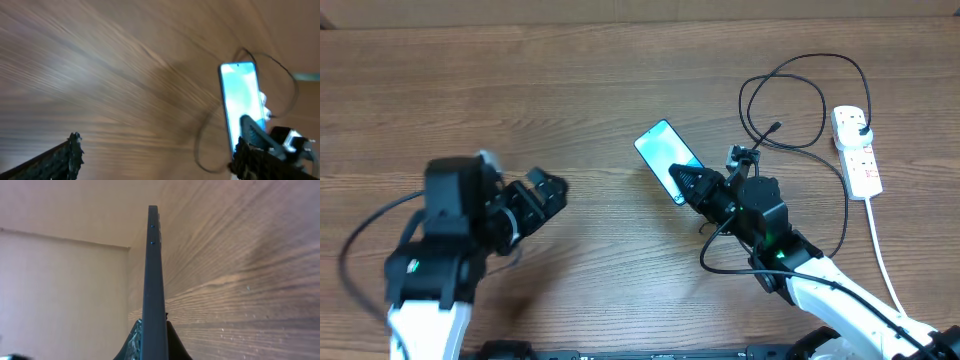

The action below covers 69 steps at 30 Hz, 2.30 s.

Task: Plug charger to phone and switch on socket
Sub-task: 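Move the left gripper back to the phone's top end, then close the left gripper on the phone top, open the right gripper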

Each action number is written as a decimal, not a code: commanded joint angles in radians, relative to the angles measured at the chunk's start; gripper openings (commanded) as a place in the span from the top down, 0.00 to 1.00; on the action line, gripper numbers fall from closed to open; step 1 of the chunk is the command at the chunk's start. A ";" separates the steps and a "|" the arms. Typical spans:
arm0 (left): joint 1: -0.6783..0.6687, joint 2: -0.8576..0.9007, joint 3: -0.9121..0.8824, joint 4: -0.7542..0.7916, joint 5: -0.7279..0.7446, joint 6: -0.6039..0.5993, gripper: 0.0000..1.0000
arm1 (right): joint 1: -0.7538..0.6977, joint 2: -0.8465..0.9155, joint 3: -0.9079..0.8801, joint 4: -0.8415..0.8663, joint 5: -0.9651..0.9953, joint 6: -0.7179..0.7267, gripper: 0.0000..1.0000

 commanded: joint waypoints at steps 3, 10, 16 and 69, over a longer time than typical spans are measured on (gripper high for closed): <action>0.002 0.165 -0.051 0.122 0.314 -0.128 0.00 | -0.062 -0.023 0.029 -0.066 -0.065 0.154 0.96; -0.001 0.400 -0.051 0.365 0.615 -0.223 0.00 | -0.076 -0.021 0.029 -0.082 -0.068 0.302 0.96; -0.022 0.503 -0.051 0.496 0.649 -0.303 0.00 | -0.063 -0.010 0.029 -0.087 -0.082 0.621 0.96; -0.206 0.514 -0.051 0.723 0.520 -0.581 0.86 | 0.162 -0.009 0.029 0.127 -0.149 0.825 0.93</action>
